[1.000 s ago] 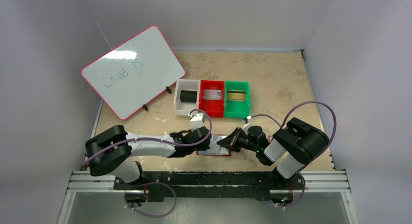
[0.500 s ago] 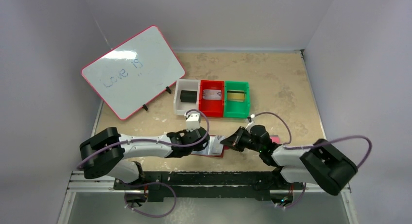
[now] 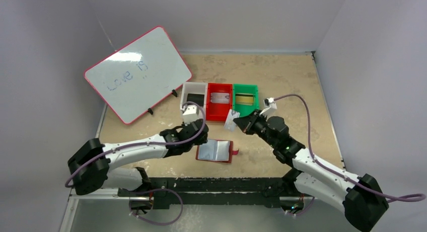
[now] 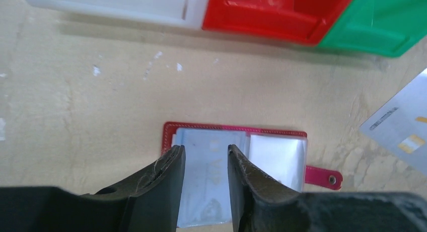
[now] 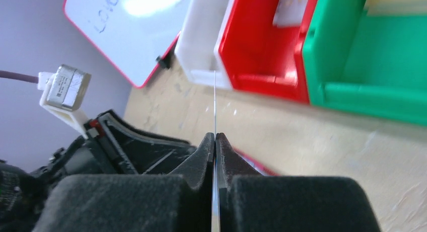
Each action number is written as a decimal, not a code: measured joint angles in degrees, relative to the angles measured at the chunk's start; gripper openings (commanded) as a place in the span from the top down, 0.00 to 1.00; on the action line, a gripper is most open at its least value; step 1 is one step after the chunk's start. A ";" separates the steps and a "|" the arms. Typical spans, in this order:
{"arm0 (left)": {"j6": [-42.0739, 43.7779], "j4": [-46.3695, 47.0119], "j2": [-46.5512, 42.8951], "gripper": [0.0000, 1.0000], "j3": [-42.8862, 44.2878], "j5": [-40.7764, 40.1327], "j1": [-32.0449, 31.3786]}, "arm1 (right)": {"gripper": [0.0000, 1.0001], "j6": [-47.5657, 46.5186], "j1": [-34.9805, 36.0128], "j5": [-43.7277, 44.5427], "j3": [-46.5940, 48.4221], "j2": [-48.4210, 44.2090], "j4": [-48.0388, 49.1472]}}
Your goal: Take the credit cards out of the card holder
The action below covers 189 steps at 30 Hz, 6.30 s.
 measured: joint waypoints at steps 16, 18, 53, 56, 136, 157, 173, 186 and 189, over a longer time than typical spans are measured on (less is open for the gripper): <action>7.43 -11.45 -14.51 0.35 -1.49 0.17 21.18 | 1.00 -50.80 2.84 10.43 25.68 23.80 -3.23; 8.31 -16.50 -16.22 0.34 1.14 -0.52 21.90 | 1.00 -56.98 3.78 11.04 27.67 26.77 -4.20; 11.61 -32.63 -29.38 0.30 7.98 -23.02 21.77 | 1.00 -96.02 5.09 13.66 46.01 55.76 -11.50; 10.99 -33.11 -30.97 0.30 7.98 -23.87 21.77 | 1.00 -97.20 4.61 13.62 46.82 56.92 -10.93; 10.80 -33.46 -29.29 0.32 7.98 -24.41 21.77 | 0.45 -99.30 0.90 10.29 52.72 64.43 -14.88; 10.80 -33.48 -28.68 0.32 7.98 -24.39 21.77 | 0.31 -76.48 0.81 5.46 46.36 42.12 -12.28; 11.04 -33.20 -26.69 0.32 7.98 -23.34 21.77 | 0.52 -23.02 2.64 -6.67 22.40 22.34 -16.35; 11.41 -33.00 -25.14 0.32 7.98 -22.77 21.77 | 0.30 -7.15 22.75 12.33 28.00 31.43 -27.71; 11.41 -33.00 -25.14 0.32 7.98 -22.80 21.77 | 0.31 -6.08 24.28 15.63 30.05 33.94 -29.92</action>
